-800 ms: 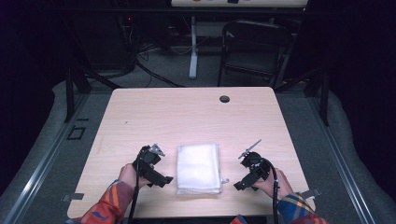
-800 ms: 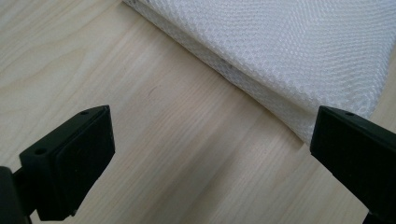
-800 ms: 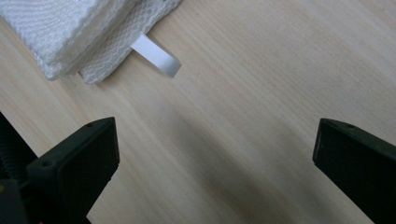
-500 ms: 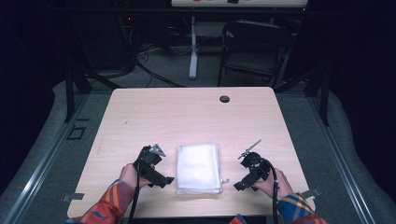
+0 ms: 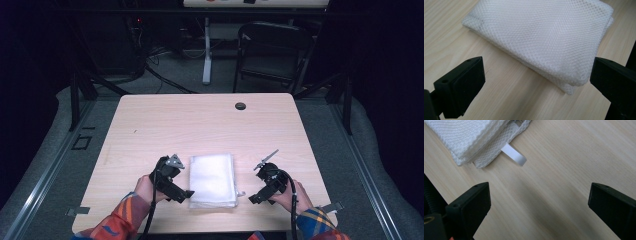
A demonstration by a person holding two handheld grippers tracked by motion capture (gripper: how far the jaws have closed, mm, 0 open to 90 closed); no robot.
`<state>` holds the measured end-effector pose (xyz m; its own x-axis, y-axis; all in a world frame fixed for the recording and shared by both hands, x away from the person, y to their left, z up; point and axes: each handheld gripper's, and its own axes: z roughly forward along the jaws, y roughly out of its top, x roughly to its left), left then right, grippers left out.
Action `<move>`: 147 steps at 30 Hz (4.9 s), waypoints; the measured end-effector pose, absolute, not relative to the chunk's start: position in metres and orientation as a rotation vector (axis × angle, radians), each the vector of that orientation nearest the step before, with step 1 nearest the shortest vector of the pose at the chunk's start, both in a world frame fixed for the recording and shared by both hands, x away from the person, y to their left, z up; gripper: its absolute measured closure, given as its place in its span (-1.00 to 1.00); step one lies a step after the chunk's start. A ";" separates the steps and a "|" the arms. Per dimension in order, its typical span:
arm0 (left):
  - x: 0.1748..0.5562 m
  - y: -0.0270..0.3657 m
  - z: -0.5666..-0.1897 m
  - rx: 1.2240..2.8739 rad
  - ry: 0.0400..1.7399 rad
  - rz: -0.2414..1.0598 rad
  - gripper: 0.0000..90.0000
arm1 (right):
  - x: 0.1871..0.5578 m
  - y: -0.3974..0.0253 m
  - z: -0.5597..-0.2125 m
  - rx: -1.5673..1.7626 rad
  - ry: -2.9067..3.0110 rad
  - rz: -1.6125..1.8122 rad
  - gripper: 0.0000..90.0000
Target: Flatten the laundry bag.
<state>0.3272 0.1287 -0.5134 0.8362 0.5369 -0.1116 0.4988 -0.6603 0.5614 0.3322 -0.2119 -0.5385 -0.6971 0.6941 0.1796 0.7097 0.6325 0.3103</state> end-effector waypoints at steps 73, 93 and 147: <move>0.302 0.062 -0.549 2.635 0.323 0.037 0.39 | 0.330 -0.202 -0.539 -1.162 -2.807 -0.562 -0.71; 0.301 0.062 -0.550 2.640 0.323 0.092 0.79 | 0.330 -0.200 -0.538 -1.170 -2.826 -0.549 -0.54; 0.308 0.066 -0.535 2.545 0.379 -0.021 0.43 | 0.311 -0.149 -0.530 -0.910 -2.813 -0.878 0.97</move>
<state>0.3084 0.0661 -0.5352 0.9598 0.2643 -0.0943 0.2731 -0.8027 0.5302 0.3112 -0.1491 -0.5300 -0.8244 0.5215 0.2200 0.5541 0.6642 0.5019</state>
